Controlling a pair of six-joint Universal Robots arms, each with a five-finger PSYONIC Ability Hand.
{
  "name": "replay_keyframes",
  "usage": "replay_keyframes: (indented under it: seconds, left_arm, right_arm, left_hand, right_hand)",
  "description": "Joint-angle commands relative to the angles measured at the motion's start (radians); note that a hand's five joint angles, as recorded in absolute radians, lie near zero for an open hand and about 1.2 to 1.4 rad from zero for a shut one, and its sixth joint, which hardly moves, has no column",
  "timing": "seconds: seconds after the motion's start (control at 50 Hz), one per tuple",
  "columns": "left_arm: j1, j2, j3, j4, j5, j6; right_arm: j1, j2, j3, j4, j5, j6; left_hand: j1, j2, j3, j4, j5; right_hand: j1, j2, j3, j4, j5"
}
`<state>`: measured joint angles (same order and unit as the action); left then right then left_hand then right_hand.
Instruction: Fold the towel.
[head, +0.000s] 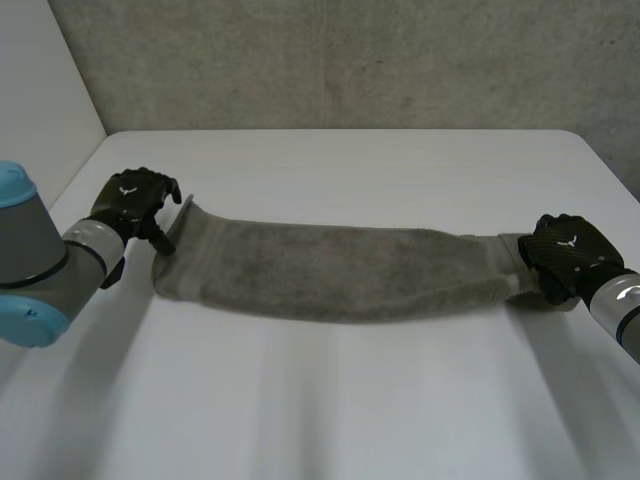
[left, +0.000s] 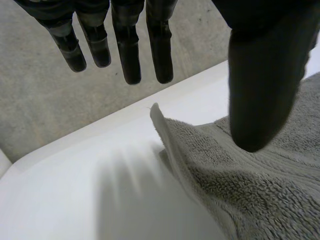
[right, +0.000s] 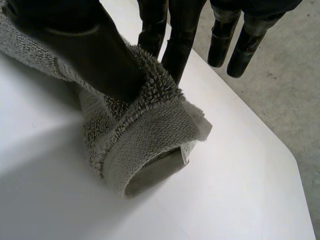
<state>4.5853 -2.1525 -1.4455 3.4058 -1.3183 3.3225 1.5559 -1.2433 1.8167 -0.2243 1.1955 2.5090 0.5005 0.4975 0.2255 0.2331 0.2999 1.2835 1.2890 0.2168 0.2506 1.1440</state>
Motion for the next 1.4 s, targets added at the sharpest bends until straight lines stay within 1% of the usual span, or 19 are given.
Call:
replay_keyframes:
  seconds: [0.02,0.16,0.36,0.54,0.64,0.72,0.74,0.8,0.84,0.86,0.9,0.92,0.96,1.2,1.22,1.24,1.26,1.28,1.4]
  left_arm:
    - [0.053,0.056,-0.055,0.0,-0.009,0.0]
    - [0.092,0.149,-0.096,-0.002,-0.007,-0.003]
    - [0.106,0.267,-0.19,-0.002,0.001,-0.003]
    - [0.076,0.316,-0.222,-0.003,0.001,-0.004]
    - [0.06,0.323,-0.22,-0.008,0.001,-0.015]
    - [0.046,0.323,-0.214,-0.01,-0.001,-0.055]
    - [0.04,0.324,-0.213,-0.01,-0.001,-0.069]
    - [0.035,0.324,-0.211,-0.01,-0.002,-0.077]
    - [0.027,0.33,-0.211,-0.01,-0.002,-0.081]
    - [0.027,0.33,-0.211,-0.01,-0.002,-0.081]
    - [0.02,0.33,-0.208,-0.01,-0.005,-0.081]
    - [0.02,0.33,-0.208,-0.01,-0.005,-0.081]
    - [0.018,0.33,-0.208,-0.01,-0.007,-0.083]
    - [0.006,0.326,-0.219,-0.008,-0.009,-0.083]
    - [-0.005,0.323,-0.217,-0.008,-0.009,-0.083]
    - [-0.005,0.323,-0.217,-0.008,-0.009,-0.083]
    - [-0.012,0.319,-0.217,-0.008,-0.01,-0.083]
    - [-0.019,0.316,-0.216,-0.007,-0.01,-0.083]
    - [-0.037,0.315,-0.202,-0.005,-0.009,-0.084]
  right_arm:
    - [-0.031,-0.004,0.023,0.04,-0.013,-0.012]
    - [-0.111,-0.039,0.052,0.095,-0.076,-0.029]
    - [-0.358,-0.117,-0.014,0.149,-0.171,-0.085]
    - [-0.346,-0.143,-0.18,0.194,-0.172,-0.104]
    - [-0.181,-0.173,-0.266,0.183,-0.159,-0.102]
    - [0.026,-0.154,-0.332,0.178,-0.12,-0.11]
    - [0.105,-0.128,-0.347,0.168,-0.1,-0.114]
    - [0.182,-0.099,-0.361,0.146,-0.085,-0.118]
    - [0.339,-0.047,-0.382,0.076,-0.062,-0.136]
    - [0.34,-0.047,-0.382,0.076,-0.062,-0.136]
    - [0.481,0.022,-0.405,0.005,-0.033,-0.162]
    - [0.481,0.022,-0.405,0.005,-0.033,-0.162]
    - [0.596,0.114,-0.447,-0.056,-0.002,-0.174]
    - [0.779,0.441,-0.586,-0.124,0.021,-0.259]
    - [0.791,0.465,-0.591,-0.124,0.039,-0.283]
    - [0.791,0.466,-0.591,-0.124,0.039,-0.283]
    - [0.796,0.472,-0.591,-0.125,0.065,-0.298]
    - [0.797,0.467,-0.586,-0.125,0.087,-0.3]
    - [0.788,0.377,-0.543,-0.13,0.142,-0.213]
  left_hand:
    - [-0.202,-0.199,-0.051,-0.059,-0.176]
    - [-0.231,-0.228,-0.051,-0.059,-0.205]
    - [-0.24,-0.237,-0.051,-0.059,-0.214]
    - [-0.24,-0.237,-0.051,-0.059,-0.214]
    - [-0.237,-0.234,-0.051,-0.059,-0.211]
    - [-0.234,-0.231,-0.051,-0.059,-0.208]
    - [-0.234,-0.231,-0.051,-0.059,-0.208]
    - [-0.234,-0.231,-0.051,-0.059,-0.208]
    - [-0.234,-0.231,-0.051,-0.059,-0.208]
    - [-0.234,-0.231,-0.051,-0.059,-0.208]
    - [-0.234,-0.231,-0.051,-0.059,-0.208]
    - [-0.234,-0.231,-0.051,-0.059,-0.208]
    - [-0.234,-0.231,-0.051,-0.059,-0.208]
    - [-0.237,-0.234,-0.051,-0.059,-0.211]
    - [-0.237,-0.234,-0.051,-0.059,-0.211]
    - [-0.237,-0.234,-0.051,-0.059,-0.211]
    - [-0.24,-0.237,-0.051,-0.059,-0.214]
    - [-0.24,-0.237,-0.051,-0.059,-0.214]
    - [-0.237,-0.234,-0.051,-0.059,-0.211]
  right_hand:
    - [0.113,0.107,-0.042,-0.076,0.078]
    - [0.113,0.107,-0.042,-0.076,0.078]
    - [0.113,0.107,-0.042,-0.076,0.078]
    - [0.113,0.107,-0.042,-0.076,0.078]
    - [0.113,0.107,-0.042,-0.076,0.078]
    - [0.113,0.107,-0.042,-0.076,0.078]
    - [0.113,0.107,-0.042,-0.076,0.078]
    - [0.113,0.107,-0.042,-0.076,0.078]
    - [0.113,0.107,-0.042,-0.076,0.078]
    - [0.113,0.107,-0.042,-0.076,0.078]
    - [0.113,0.107,-0.042,-0.076,0.078]
    - [0.113,0.107,-0.042,-0.076,0.078]
    - [0.113,0.107,-0.042,-0.076,0.078]
    - [0.113,0.107,-0.042,-0.076,0.078]
    - [-0.162,-0.168,-0.042,-0.076,-0.197]
    - [-0.165,-0.171,-0.042,-0.076,-0.2]
    - [-0.831,-0.836,-0.042,-0.076,-0.866]
    - [-1.109,-1.114,-0.042,-0.076,-1.144]
    - [-1.109,-1.114,-0.042,-0.076,-1.144]
